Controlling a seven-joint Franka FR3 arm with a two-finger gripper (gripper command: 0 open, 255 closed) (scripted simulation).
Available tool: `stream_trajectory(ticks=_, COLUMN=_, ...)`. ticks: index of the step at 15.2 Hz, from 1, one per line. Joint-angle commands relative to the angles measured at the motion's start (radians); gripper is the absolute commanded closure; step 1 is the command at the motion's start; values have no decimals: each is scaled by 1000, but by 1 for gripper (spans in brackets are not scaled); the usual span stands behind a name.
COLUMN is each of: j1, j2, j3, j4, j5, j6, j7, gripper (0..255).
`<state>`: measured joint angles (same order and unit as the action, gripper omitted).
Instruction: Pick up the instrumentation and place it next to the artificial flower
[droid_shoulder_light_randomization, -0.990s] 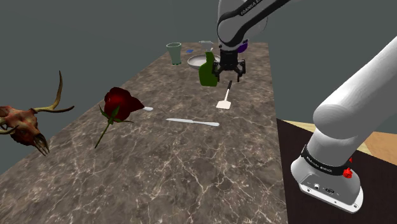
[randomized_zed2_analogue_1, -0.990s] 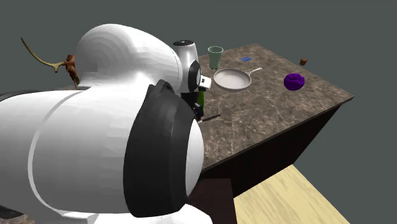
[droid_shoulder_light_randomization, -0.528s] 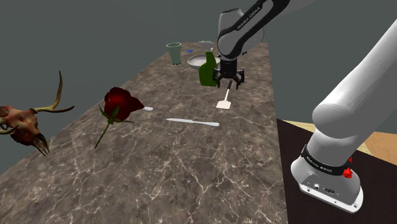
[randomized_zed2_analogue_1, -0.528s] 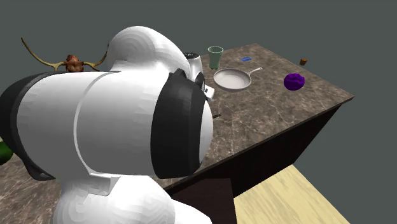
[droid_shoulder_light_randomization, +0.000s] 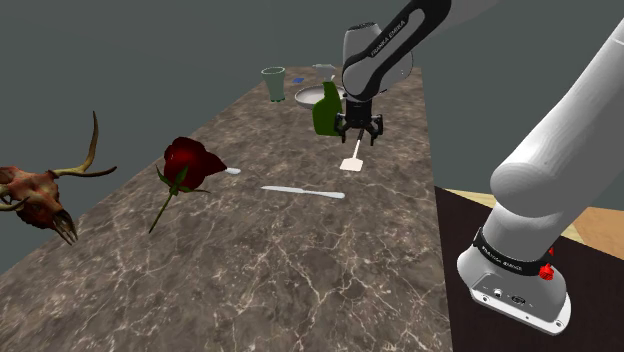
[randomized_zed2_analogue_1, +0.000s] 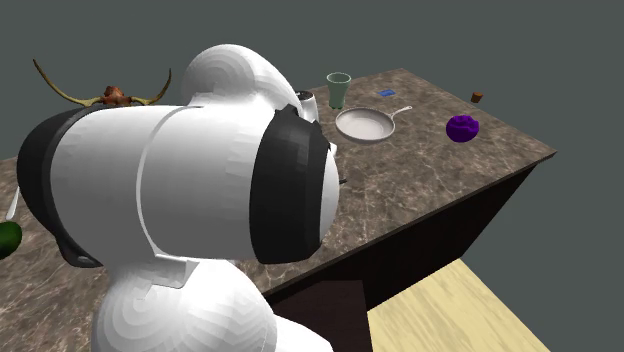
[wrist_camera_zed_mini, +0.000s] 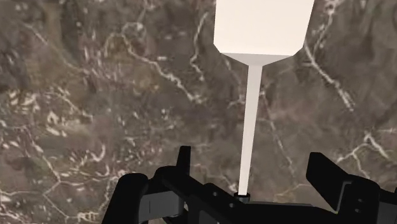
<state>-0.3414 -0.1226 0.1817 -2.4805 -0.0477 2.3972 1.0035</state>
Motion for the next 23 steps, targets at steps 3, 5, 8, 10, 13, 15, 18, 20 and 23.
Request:
stream_trajectory(ticks=3, j1=0, j2=0, j3=0, j4=0, j5=0, j6=0, j7=0, gripper=255)
stream_trajectory(ticks=5, j1=0, j2=0, j3=0, j4=0, j5=0, j6=0, j7=0, gripper=255)
stream_trajectory(ticks=8, j1=0, j2=0, j3=0, j4=0, j5=0, j6=0, j7=0, gripper=255)
stream_trajectory(ticks=10, j1=0, j2=0, j3=0, j4=0, j5=0, j6=0, j7=0, gripper=255)
stream_trajectory(ticks=13, j1=1, j2=-10, j3=-1, j4=5, j5=3, j6=-14, j7=-3, gripper=255)
stream_trajectory(ticks=15, j1=2, j2=-29, j3=-2, j4=16, j5=9, j6=-43, j7=-8, gripper=255)
stream_trajectory(ticks=18, j1=3, j2=-55, j3=-4, j4=33, j5=17, j6=-87, j7=-16, gripper=255)
stream_trajectory(ticks=20, j1=4, j2=-71, j3=-5, j4=46, j5=21, j6=-116, j7=-20, gripper=255)
stream_trajectory(ticks=23, j1=5, j2=-94, j3=-7, j4=68, j5=26, j6=-160, j7=-26, gripper=255)
